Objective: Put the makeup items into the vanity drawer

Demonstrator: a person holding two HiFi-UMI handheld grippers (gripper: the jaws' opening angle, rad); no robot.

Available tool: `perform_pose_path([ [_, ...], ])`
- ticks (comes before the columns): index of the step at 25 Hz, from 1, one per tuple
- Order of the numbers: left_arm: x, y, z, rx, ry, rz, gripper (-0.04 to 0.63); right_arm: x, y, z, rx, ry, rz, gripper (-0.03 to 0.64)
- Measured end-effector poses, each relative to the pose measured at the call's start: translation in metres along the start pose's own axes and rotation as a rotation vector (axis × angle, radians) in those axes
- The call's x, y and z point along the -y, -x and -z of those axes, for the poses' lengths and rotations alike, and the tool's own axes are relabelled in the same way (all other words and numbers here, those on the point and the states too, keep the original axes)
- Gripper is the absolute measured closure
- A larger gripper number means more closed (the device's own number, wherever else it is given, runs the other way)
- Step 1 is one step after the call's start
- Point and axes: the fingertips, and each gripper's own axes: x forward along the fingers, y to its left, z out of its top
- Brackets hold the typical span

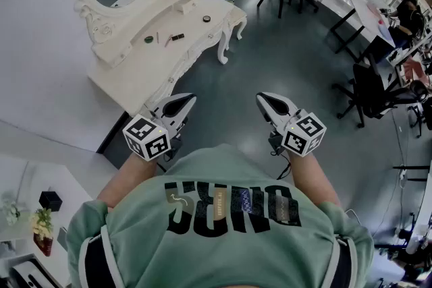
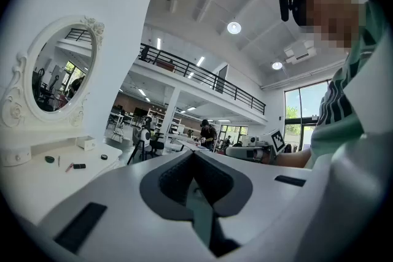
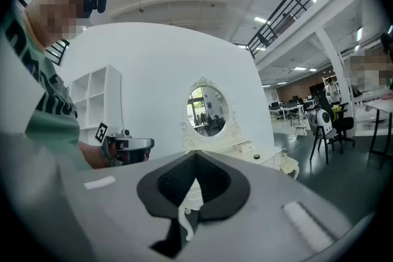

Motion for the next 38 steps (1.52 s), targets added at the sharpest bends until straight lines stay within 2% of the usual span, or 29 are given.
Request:
perform_pose_path([
  [17, 0.015, -0.028, -0.001, 0.005, -0.017, -0.013, 0.591, 0.018, 0.015, -0.005, -0.002, -0.022, -0.039, 0.607],
  [24, 0.036, -0.065, 0.002, 0.018, -0.027, -0.018, 0.591, 0.044, 0.041, -0.01, 0.0, 0.009, -0.06, 0.607],
  [28, 0.038, -0.091, 0.0, 0.003, 0.01, -0.009, 0.591, 0.066, 0.042, -0.017, -0.001, -0.004, -0.073, 0.607],
  [32, 0.013, -0.108, 0.004, -0.025, 0.022, -0.018, 0.591, 0.091, 0.023, -0.01, -0.019, -0.027, -0.077, 0.607],
  [35, -0.028, -0.12, 0.002, -0.024, 0.03, -0.017, 0.591, 0.116, -0.008, -0.008, -0.015, -0.042, -0.066, 0.607],
  [38, -0.081, -0.145, 0.0, -0.032, 0.028, 0.019, 0.591, 0.148, -0.056, -0.01, -0.004, -0.045, -0.042, 0.607],
])
